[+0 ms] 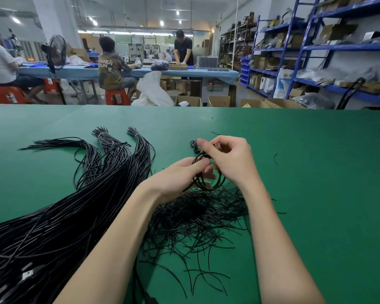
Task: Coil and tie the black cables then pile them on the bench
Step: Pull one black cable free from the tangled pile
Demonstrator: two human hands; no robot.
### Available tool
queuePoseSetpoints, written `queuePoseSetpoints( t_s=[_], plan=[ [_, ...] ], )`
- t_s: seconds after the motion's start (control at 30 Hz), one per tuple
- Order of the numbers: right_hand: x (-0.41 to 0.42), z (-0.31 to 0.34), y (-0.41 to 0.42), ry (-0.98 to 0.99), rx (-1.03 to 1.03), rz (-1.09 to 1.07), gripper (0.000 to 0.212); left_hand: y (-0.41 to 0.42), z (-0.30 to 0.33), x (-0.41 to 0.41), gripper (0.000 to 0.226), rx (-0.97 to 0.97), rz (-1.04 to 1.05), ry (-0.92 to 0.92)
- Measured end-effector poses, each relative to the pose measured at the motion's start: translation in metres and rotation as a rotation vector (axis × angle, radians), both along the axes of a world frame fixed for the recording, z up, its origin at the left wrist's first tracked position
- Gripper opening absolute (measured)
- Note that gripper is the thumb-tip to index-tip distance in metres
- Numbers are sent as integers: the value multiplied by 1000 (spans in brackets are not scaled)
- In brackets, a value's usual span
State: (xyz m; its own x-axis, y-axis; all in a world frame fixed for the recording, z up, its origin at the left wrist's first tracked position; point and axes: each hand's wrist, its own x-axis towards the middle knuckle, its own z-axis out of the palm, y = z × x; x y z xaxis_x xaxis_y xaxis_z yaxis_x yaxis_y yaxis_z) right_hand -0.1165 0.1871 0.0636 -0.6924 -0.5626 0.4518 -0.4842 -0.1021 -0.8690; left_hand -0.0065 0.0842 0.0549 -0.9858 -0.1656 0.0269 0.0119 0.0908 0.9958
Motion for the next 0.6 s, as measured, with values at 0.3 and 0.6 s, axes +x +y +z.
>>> queuePoseSetpoints(
  t_s=[0.3,0.6],
  plan=[
    [-3,0,-3,58,-16,42,36,6,3,7,17,262,-215,-37],
    [0,4,-9,191,214,98,11,13,-3,-2,21,222,-149,-110]
  ],
)
